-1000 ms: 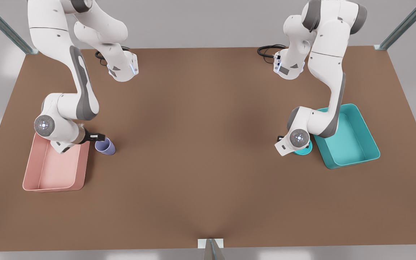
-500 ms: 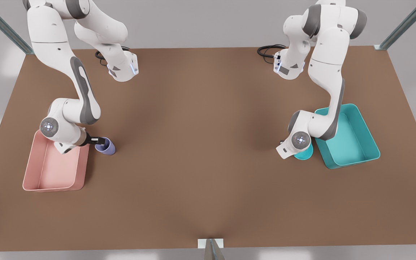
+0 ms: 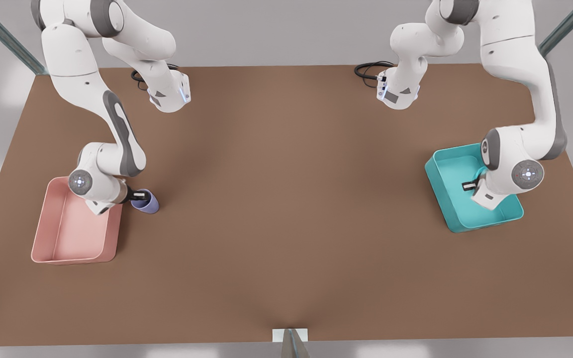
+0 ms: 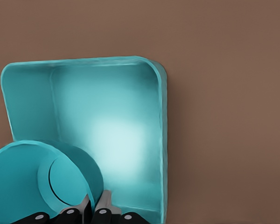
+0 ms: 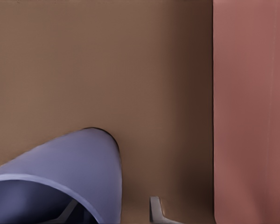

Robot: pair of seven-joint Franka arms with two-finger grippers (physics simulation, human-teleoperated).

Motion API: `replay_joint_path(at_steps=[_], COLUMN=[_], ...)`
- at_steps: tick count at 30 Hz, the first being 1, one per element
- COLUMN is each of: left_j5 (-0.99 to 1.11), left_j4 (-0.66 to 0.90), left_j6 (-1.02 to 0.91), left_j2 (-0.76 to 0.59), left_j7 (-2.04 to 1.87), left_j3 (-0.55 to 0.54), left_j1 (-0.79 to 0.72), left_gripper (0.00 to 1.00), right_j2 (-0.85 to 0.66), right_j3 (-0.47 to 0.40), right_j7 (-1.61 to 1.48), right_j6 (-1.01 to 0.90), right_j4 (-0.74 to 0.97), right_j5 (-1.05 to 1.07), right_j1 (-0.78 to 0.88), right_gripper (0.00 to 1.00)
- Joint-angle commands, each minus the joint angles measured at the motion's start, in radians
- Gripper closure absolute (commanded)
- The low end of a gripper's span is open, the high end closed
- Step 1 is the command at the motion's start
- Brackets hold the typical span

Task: Put the bowls and cups in different boxes

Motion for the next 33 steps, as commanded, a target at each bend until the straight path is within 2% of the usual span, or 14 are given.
replay_joint_path(at_steps=[1,6,9,10,11,12,13,15,16,17,21,25,32,33], left_j5=[-0.035,-0.076,-0.078,-0.078,-0.079,-0.081,-0.081,-0.081,-0.081,-0.079,-0.075,-0.075,-0.073,-0.073], left_j4=[-0.053,-0.065,-0.065,-0.065,-0.064,-0.064,-0.064,-0.016,0.077,0.177,0.418,0.608,0.626,0.626], left_j6=[0.182,0.328,0.345,0.343,0.343,0.340,0.333,0.114,-0.048,-0.195,-0.480,-0.580,-0.655,-0.652], left_j2=[0.027,0.139,0.170,0.171,0.171,0.170,0.167,0.056,0.040,0.026,-0.080,-0.020,-0.026,-0.026], left_j7=[0.027,0.064,0.064,0.067,0.105,0.111,0.114,0.113,0.113,0.107,0.081,0.079,0.041,0.042], left_j3=[0.009,0.009,0.009,0.009,0.009,0.009,0.009,0.006,0.002,-0.043,-0.279,-0.281,-0.298,-0.296], left_j1=[0.009,0.069,0.074,0.074,0.077,0.079,0.082,0.065,0.052,0.045,-0.024,-0.061,-0.061,-0.058], left_gripper=[0.79,0.79,0.79,0.69,0.47,0.14,0.00,0.00,0.00,0.00,0.00,0.00,0.00,0.00], right_j2=[0.013,0.016,-0.024,-0.024,-0.026,-0.024,-0.024,-0.013,-0.004,0.020,0.187,0.292,0.338,0.338], right_j3=[0.001,0.004,0.003,0.001,-0.004,-0.007,-0.007,-0.042,-0.077,-0.119,-0.132,-0.131,-0.129,-0.129], right_j7=[-0.017,-0.013,-0.089,-0.183,-0.218,-0.259,-0.301,-0.414,-0.441,-0.479,-0.493,-0.491,-0.482,-0.482], right_j6=[0.002,-0.003,-0.156,-0.206,-0.295,-0.349,-0.369,-0.385,-0.386,-0.386,-0.369,-0.257,-0.231,-0.233], right_j4=[0.017,0.034,0.166,0.227,0.310,0.384,0.416,0.474,0.486,0.500,0.597,0.605,0.603,0.600], right_j5=[-0.007,-0.005,0.061,0.116,0.118,0.104,0.102,0.079,0.078,0.070,0.065,0.070,0.069,0.069], right_j1=[0.010,0.001,-0.007,-0.034,-0.036,-0.048,-0.066,-0.099,-0.099,-0.100,-0.166,-0.171,-0.168,-0.168], right_gripper=[0.79,0.79,0.79,0.79,0.79,0.79,0.79,0.79,0.79,0.79,0.79,0.79,0.77,0.18])
